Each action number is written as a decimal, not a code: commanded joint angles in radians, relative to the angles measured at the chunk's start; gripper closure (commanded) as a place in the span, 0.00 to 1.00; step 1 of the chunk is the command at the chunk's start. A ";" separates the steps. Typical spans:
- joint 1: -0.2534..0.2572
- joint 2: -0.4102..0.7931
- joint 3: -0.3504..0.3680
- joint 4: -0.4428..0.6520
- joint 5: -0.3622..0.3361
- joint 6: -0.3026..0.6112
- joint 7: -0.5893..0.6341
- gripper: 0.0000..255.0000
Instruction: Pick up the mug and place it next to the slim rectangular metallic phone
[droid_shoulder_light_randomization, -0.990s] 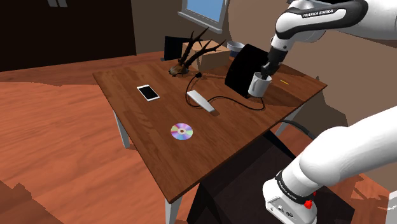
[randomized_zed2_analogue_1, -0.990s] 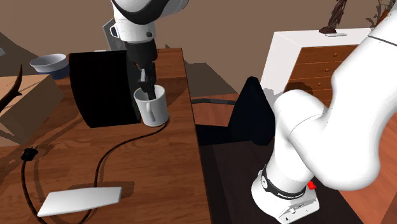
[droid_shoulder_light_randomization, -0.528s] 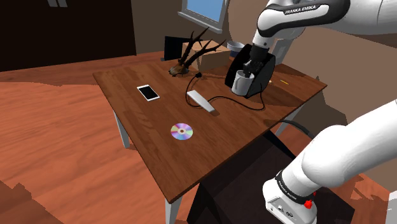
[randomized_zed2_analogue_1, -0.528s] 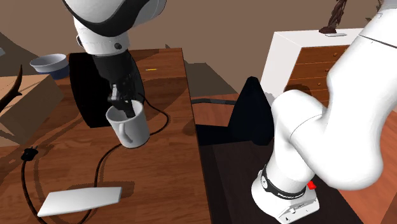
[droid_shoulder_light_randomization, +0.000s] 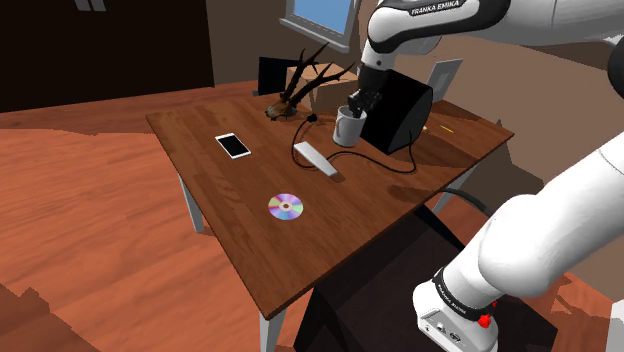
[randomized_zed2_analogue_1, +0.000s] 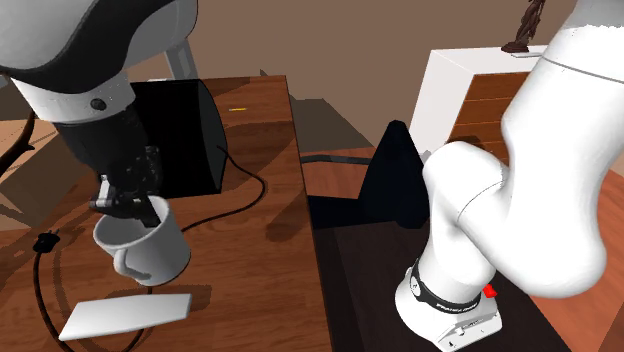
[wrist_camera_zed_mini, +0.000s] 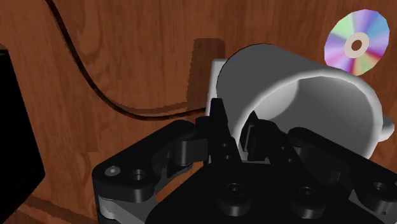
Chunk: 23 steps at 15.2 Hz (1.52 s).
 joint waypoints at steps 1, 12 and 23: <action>0.020 0.045 0.021 0.045 0.016 0.001 0.035 1.00; 0.116 0.307 0.116 0.362 0.068 -0.047 0.211 1.00; 0.193 0.689 0.176 0.923 0.086 -0.216 0.370 1.00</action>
